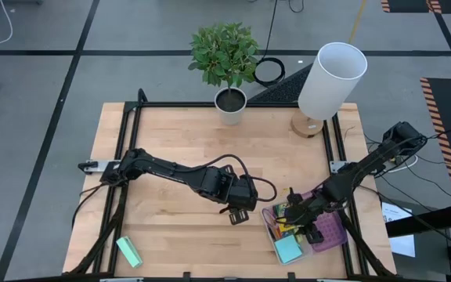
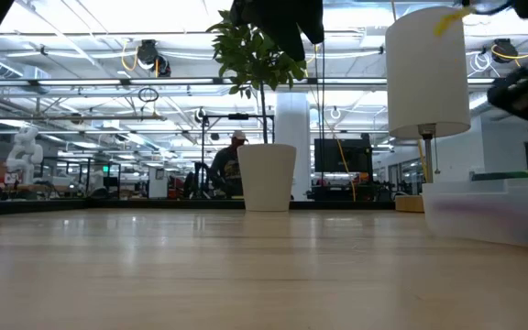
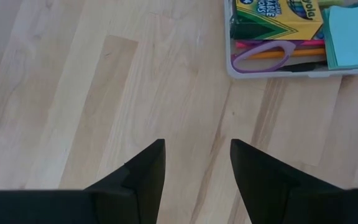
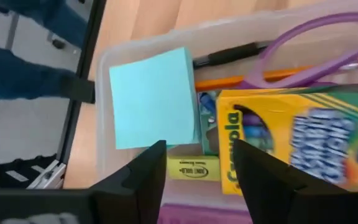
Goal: Pack school essentials
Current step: Return to Home Position
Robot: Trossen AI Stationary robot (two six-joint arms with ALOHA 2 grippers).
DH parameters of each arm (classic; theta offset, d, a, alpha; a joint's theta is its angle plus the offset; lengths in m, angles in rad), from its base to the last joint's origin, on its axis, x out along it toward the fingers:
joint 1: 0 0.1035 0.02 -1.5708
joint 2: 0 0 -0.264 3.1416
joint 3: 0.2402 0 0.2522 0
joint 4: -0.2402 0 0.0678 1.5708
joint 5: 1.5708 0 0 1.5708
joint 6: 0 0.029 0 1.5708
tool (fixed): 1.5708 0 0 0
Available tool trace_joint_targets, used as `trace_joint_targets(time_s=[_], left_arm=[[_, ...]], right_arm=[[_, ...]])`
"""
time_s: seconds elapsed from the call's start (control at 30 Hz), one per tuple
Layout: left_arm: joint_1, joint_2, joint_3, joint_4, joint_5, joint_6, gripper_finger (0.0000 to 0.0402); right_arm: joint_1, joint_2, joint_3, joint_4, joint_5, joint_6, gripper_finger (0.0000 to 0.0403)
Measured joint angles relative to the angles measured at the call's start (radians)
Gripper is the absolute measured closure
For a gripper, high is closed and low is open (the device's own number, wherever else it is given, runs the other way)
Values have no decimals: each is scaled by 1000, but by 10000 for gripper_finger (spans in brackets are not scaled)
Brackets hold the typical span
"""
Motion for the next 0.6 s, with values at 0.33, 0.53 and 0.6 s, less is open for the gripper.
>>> trace_joint_targets(time_s=[0.33, 0.53, 0.6], left_arm=[[-13, -20, 0, -9, -2, -35, 218], [-22, -82, 0, -19, -54, -35, 218], [-21, -110, 0, -33, -68, -40, 218]], right_arm=[[0, -134, 85, -101, 76, 216, 227], [0, -209, 86, -82, 106, 333, 271], [0, -237, 86, -81, 154, 338, 294]])
